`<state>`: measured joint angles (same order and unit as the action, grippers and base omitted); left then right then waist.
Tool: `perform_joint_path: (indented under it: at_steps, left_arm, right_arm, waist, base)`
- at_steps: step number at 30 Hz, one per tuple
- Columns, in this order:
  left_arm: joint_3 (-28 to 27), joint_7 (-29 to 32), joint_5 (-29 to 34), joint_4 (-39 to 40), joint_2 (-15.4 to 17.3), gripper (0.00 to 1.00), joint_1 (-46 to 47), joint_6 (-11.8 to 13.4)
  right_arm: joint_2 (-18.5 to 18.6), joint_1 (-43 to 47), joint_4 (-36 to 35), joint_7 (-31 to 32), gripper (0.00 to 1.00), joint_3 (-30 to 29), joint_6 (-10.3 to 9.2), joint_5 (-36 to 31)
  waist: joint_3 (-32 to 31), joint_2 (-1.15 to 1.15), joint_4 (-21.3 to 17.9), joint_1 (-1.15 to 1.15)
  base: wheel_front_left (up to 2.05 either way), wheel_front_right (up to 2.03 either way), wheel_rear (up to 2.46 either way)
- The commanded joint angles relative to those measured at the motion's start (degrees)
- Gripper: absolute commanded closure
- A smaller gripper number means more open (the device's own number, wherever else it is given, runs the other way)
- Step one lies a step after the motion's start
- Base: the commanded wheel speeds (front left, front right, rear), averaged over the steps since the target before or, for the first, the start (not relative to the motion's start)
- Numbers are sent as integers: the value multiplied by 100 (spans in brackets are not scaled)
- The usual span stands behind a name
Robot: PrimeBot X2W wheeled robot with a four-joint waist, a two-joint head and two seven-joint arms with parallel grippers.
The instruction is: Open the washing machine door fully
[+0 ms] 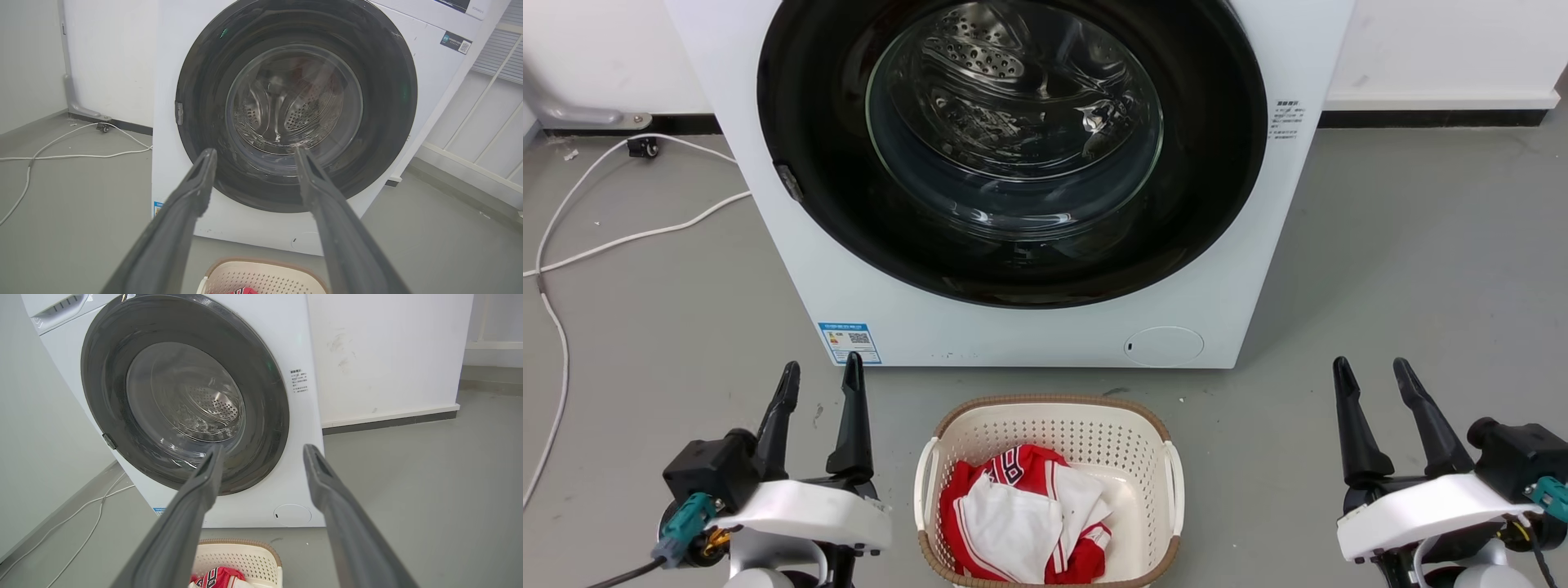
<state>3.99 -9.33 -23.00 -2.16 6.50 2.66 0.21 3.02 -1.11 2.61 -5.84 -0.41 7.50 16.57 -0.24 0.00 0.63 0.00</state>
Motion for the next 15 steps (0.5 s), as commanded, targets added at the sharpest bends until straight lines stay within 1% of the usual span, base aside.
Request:
perform_joint_path:
  at_steps: [1,8,15]
  left_arm:
    - [39,-46,135,68,33,0,-9,29]
    - [170,-142,493,102,115,0,-70,141]
    - [264,-228,802,151,131,0,-103,249]
  right_arm:
    - [-7,11,-82,1,0,8,-1,-133]
    - [-10,74,-163,25,0,18,-2,-476]
    - [-12,89,-247,33,0,16,-2,-747]
  waist:
    - [-2,0,3,0]
    - [-25,0,18,0]
    - [-30,0,27,0]
  base:
    - [0,0,0]
    - [0,0,0]
    - [0,0,0]
